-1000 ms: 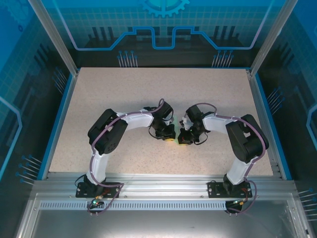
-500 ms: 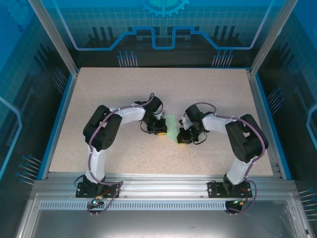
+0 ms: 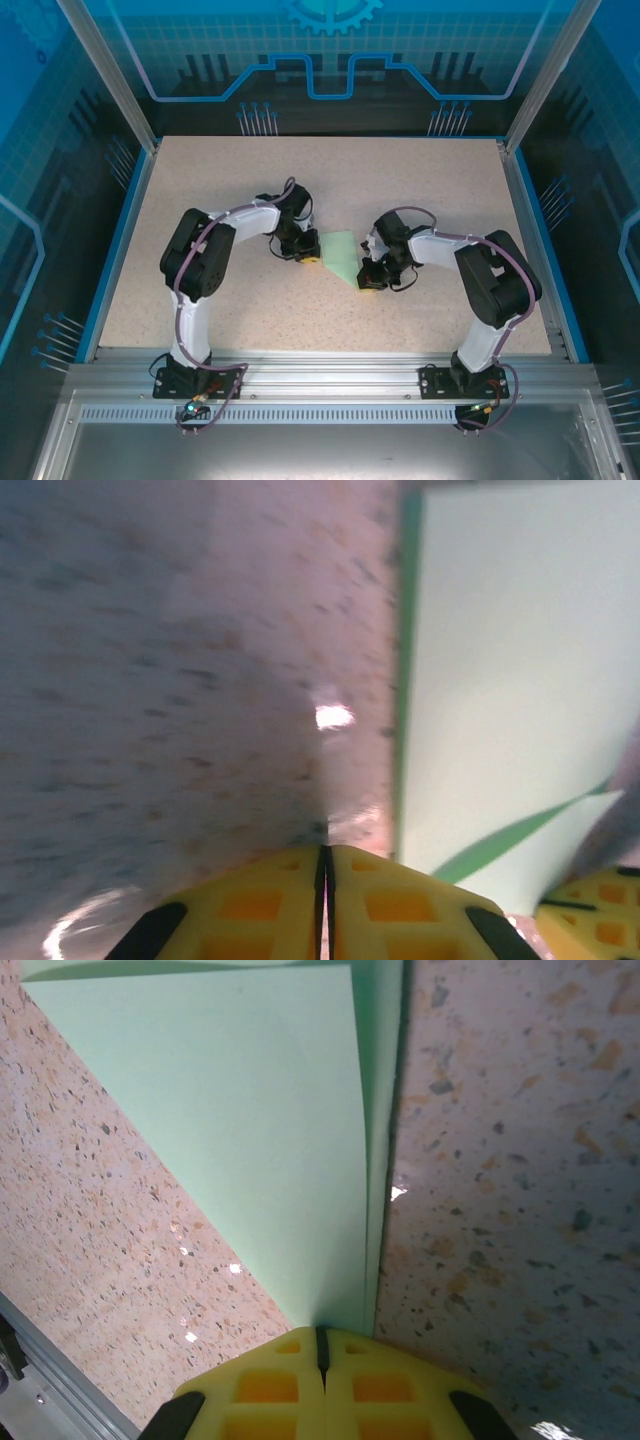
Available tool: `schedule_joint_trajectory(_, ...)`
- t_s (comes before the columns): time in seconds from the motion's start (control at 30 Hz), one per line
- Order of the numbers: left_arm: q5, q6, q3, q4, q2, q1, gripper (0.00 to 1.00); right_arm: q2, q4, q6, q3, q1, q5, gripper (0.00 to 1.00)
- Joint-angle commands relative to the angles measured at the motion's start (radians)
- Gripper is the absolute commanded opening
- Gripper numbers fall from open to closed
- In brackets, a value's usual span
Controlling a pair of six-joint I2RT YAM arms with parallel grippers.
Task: Fold a paper plane with a square sheet of paper (fold left side to right side)
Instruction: Third fold the triangle at the center of the table.
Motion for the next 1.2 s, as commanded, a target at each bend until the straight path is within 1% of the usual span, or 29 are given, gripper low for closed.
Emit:
schedule_joint_trajectory(0.0,-0.074,-0.009,-0.046,-0.02,-0.121,0.03,0.14,0.069,-0.109,0.0,-0.04,0.011,0.168,0.0)
schedule_joint_trajectory(0.1,-0.048,-0.028,-0.074,0.0,-0.187,-0.014,0.15,0.07,-0.11,0.002,-0.04,0.011,0.168,0.0)
schedule_joint_trajectory(0.2,-0.002,-0.059,-0.088,0.038,-0.196,-0.071,0.16,0.07,-0.113,0.002,-0.039,0.012,0.173,0.0)
schedule_joint_trajectory(0.33,0.023,-0.083,-0.061,0.074,-0.136,-0.142,0.16,0.07,-0.111,0.007,-0.037,0.013,0.171,0.0)
schedule_joint_trajectory(0.5,0.04,-0.086,0.02,0.085,-0.023,-0.191,0.16,0.07,-0.116,0.008,-0.031,0.019,0.171,0.0)
schedule_joint_trajectory(0.6,0.035,-0.096,0.027,0.1,0.007,-0.194,0.16,0.067,-0.118,0.01,-0.031,0.021,0.171,0.0)
schedule_joint_trajectory(0.7,-0.012,-0.089,0.027,0.077,0.035,-0.196,0.16,0.052,-0.116,0.012,-0.031,0.023,0.162,0.0)
schedule_joint_trajectory(0.8,-0.048,-0.084,0.012,0.059,0.062,-0.195,0.15,0.003,-0.123,0.019,-0.031,0.024,0.148,0.0)
schedule_joint_trajectory(0.97,-0.057,-0.089,-0.032,0.073,0.074,-0.196,0.15,-0.055,-0.189,0.023,0.057,0.026,0.162,0.0)
schedule_joint_trajectory(1.17,-0.069,-0.089,-0.038,0.073,0.072,-0.195,0.15,-0.059,-0.18,0.063,0.133,0.075,0.133,0.0)
